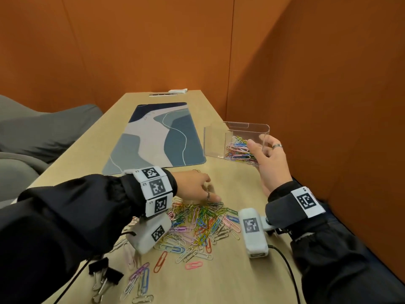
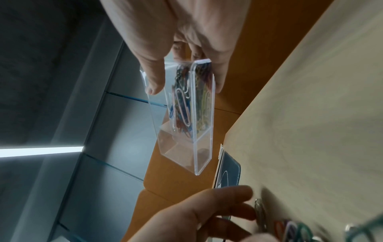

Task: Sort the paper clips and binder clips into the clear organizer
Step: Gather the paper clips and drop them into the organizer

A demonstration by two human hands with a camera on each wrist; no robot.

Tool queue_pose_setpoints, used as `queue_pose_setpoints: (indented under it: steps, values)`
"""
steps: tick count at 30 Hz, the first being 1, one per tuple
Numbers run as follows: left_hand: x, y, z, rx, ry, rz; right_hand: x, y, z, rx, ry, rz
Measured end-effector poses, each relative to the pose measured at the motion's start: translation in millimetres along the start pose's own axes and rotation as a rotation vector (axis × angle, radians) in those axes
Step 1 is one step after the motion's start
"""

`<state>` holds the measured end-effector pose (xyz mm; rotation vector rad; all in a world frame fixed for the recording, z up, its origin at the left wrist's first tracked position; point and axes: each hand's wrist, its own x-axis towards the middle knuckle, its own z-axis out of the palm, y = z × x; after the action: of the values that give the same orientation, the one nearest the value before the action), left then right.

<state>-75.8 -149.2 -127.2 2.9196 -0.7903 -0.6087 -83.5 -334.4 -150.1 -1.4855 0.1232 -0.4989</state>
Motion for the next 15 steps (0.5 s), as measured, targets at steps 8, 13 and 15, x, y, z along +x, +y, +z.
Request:
queue_pose_setpoints:
  steps: [8, 13, 15]
  values:
    - [-4, 27, 12, -0.069, -0.033, 0.150, -2, -3, 0, 0.018, -0.032, 0.025]
    - [-5, 27, 17, -0.029, -0.029, 0.213, -5, -5, 2, -0.018, -0.035, 0.038]
    - [-4, 25, 17, -0.066, -0.014, 0.230, -6, -5, 2, -0.021, -0.037, 0.043]
